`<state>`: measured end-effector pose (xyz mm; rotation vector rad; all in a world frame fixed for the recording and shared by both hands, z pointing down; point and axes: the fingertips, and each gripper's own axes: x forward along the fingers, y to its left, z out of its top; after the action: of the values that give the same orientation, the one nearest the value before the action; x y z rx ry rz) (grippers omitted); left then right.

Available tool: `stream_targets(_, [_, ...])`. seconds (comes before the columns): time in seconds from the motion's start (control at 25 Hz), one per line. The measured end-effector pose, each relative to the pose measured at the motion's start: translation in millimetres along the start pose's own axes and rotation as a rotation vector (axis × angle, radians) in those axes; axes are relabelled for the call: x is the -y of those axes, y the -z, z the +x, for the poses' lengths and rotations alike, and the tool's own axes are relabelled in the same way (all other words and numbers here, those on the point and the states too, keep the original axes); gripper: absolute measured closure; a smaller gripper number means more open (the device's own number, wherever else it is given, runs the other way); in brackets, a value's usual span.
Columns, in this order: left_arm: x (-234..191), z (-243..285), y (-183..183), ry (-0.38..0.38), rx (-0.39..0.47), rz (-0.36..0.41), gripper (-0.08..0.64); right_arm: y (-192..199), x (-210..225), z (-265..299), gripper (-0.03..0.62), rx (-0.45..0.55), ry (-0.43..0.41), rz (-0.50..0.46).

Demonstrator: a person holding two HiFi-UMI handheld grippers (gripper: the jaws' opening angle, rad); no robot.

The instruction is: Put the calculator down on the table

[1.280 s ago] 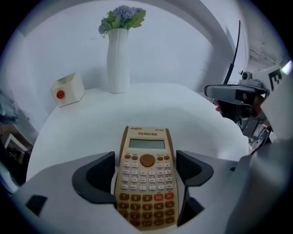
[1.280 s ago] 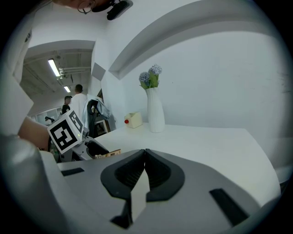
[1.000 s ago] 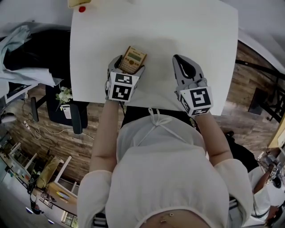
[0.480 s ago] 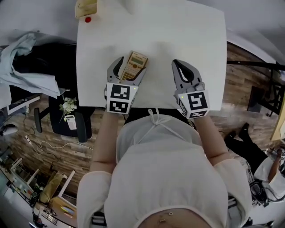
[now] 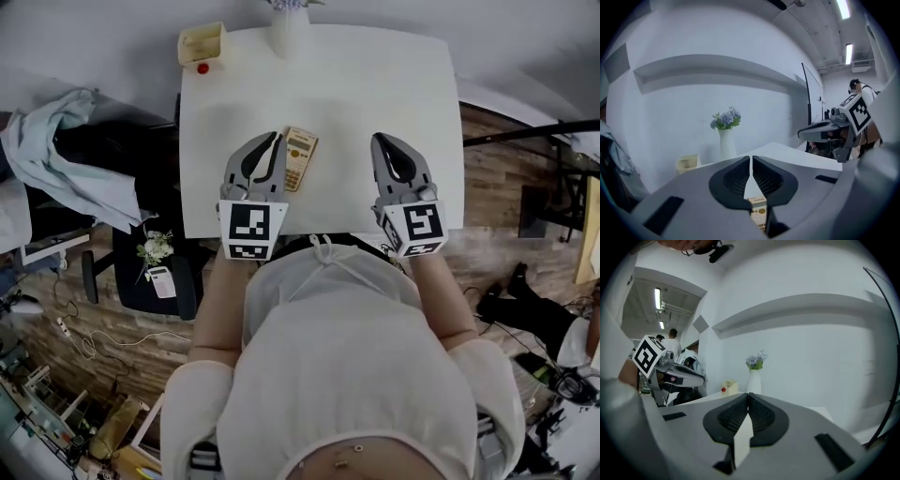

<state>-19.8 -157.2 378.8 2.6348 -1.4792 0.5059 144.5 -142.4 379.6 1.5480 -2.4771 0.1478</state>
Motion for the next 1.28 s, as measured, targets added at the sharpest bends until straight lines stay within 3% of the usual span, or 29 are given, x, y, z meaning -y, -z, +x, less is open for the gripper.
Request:
stream_targets(0.52, [-10,-62,-88,0.057,0.243,0.036,0.543,-55,-8,-40,0.588,0.127,0.011,-0.049])
stream_targets(0.92, [-21,-66,-95,0.085,0.273,0.012,0.543,-80,-13,-33,0.589,0.169,-0.007,-0.080])
stream_targets(1.08, [-20,-63,-85,0.104,0.205,0.016,0.542,-77,-12,-30,0.589,0.157,-0.002,-0.066])
stream_targets(1.28, [-20,-60,-94,0.111,0.267,0.035,0.541,-76,-17,-26,0.589,0.161,-0.033,-0.064])
